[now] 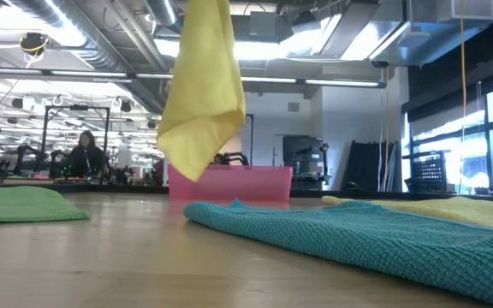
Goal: Fold microfiber towels
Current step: Fold the left yellow microfiber cloth
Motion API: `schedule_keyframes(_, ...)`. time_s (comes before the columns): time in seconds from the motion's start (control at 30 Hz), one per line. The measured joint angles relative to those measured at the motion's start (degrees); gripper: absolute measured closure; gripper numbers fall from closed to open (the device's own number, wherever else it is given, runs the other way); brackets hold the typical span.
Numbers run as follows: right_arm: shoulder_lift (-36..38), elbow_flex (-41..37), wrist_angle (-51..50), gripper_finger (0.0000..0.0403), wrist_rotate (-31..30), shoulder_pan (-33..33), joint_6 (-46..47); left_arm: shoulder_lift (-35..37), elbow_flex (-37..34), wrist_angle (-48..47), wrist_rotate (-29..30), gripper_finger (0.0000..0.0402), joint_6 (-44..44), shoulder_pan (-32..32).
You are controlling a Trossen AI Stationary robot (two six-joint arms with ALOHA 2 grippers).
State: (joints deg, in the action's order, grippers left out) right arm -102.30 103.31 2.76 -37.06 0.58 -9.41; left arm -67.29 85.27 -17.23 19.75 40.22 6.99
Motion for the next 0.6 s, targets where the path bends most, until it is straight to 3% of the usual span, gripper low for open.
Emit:
schedule_keyframes(0.33,0.1,0.0,-5.4,0.0392,-0.8,0.0,-0.1,0.0,0.0,-1.0,0.9,0.0401,0.3,-3.0)
schedule_keyframes(0.6,0.8,-0.2,-19.7,0.0376,-13.6,-0.3,-0.1,1.7,0.2,-1.4,-1.1,0.0401,0.3,-3.2)
